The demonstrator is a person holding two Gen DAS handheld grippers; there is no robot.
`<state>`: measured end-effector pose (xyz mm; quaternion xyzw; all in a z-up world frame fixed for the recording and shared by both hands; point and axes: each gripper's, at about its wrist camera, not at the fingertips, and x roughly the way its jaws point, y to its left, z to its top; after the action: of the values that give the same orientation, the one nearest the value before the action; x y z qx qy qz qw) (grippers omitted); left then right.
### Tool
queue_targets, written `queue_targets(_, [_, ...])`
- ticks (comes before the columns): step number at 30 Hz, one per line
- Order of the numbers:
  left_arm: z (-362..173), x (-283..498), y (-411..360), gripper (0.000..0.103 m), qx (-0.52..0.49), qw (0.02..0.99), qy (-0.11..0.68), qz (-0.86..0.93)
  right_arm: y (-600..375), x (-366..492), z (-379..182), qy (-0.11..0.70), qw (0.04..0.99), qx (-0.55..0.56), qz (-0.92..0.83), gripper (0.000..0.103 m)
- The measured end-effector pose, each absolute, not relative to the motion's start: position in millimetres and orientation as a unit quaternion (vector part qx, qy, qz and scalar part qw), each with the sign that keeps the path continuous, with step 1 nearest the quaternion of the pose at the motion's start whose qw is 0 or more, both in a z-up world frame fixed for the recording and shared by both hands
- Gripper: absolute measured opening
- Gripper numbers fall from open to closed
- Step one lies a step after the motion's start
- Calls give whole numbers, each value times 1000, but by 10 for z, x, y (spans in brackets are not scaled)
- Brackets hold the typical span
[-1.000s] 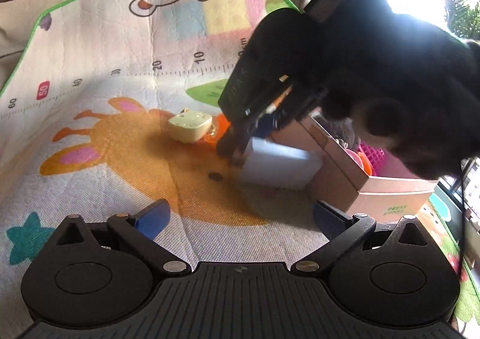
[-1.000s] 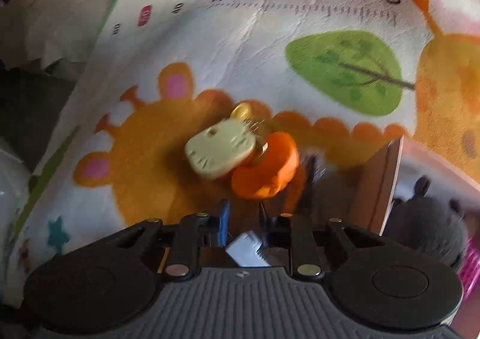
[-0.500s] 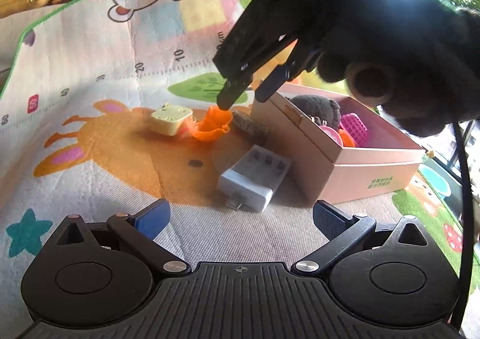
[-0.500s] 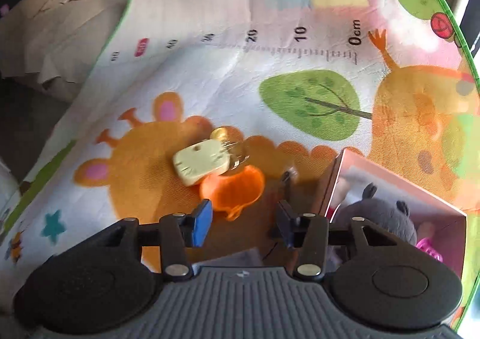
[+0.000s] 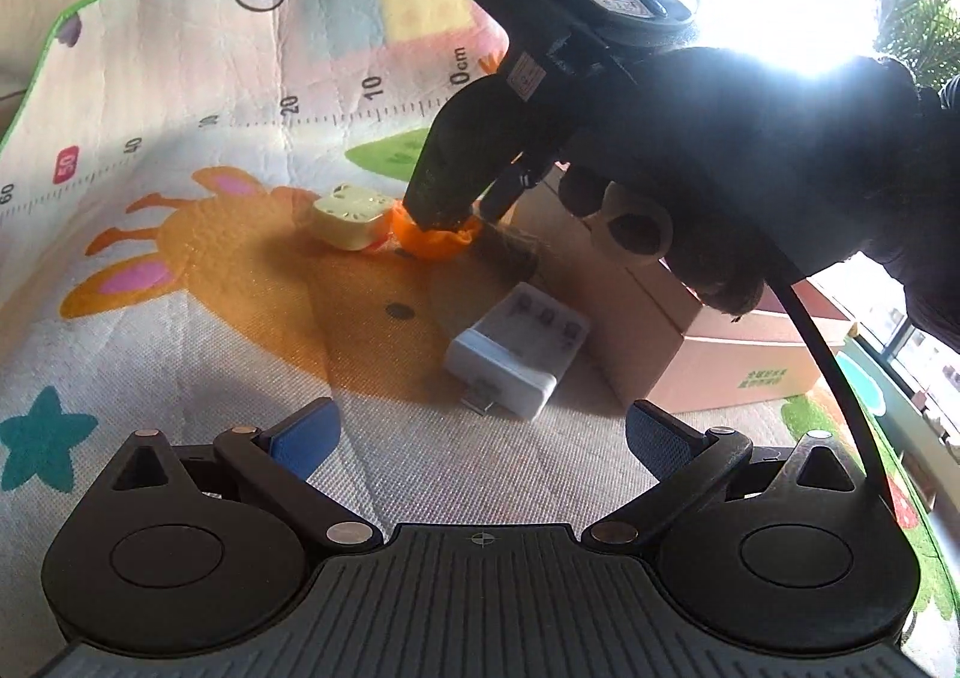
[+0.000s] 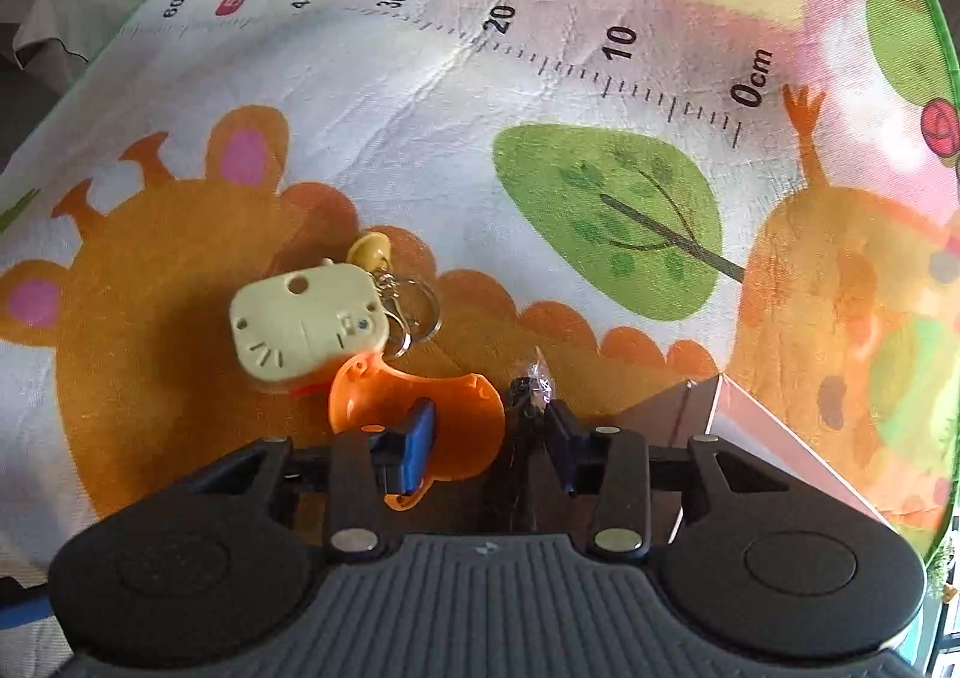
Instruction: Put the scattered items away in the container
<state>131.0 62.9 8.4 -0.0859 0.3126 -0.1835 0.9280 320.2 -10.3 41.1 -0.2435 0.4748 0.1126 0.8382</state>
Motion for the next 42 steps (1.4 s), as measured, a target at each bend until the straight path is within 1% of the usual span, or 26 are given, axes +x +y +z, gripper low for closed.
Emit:
queue_targets(2, [91,1306,623,103,-85,928,312,-184,-134,3137,495,472,841,-232,124,12])
queue_targets(4, [94,1300,625,103,-85,928,311,-186,-236,3055,622,486,843,-184,142,5])
queue_targets(8, [96,1290,633,103,-86,928,310,-187,-378,2679,822,481,845,-149,181,3])
queue_targets(13, [123,1248,615,103,-73,933,301,-184,-587,2204,955,498,828,-89,242,4])
queue_targets(17, [172,1089,586,103,-38,937,292,-190,-647,1938,1039,486,825,-71,279,8])
queue_targets(19, [186,986,601,103,-30,939,290,-183,-628,1836,1036,467,833,-95,279,15])
queue_targets(20, [191,954,611,103,-27,939,291,-179,-607,1801,1008,455,840,-117,272,22])
queue_targets(21, [201,921,625,103,-25,940,294,-174,-578,1769,952,442,846,-146,259,27])
queue_targets(23, [222,870,668,103,-20,941,295,-163,-529,1726,812,427,849,-192,247,27])
queue_targets(25, [242,827,719,103,-15,942,297,-157,-505,1686,690,426,844,-208,252,27])
queue_targets(28, [254,753,761,103,-6,940,302,-156,-529,1662,571,431,840,-190,269,26])
queue_targets(29, [251,730,760,103,-3,939,305,-160,-525,1669,540,435,839,-180,272,24])
queue_targets(30, [243,709,757,103,-1,938,306,-164,-511,1664,520,434,841,-172,275,27])
queue_targets(32, [223,677,739,103,2,936,309,-168,-473,1652,518,433,839,-160,287,29])
queue_targets(34, [210,649,716,103,2,935,310,-171,-439,1622,547,447,825,-127,321,28])
queue_targets(37, [218,637,716,103,0,936,307,-174,-412,1479,645,445,809,-102,370,28])
queue_targets(39, [231,629,729,103,-2,936,305,-175,-486,1391,735,431,817,-95,371,28])
queue_targets(42, [226,630,744,103,-6,936,305,-176,-658,1269,795,395,851,-117,324,29])
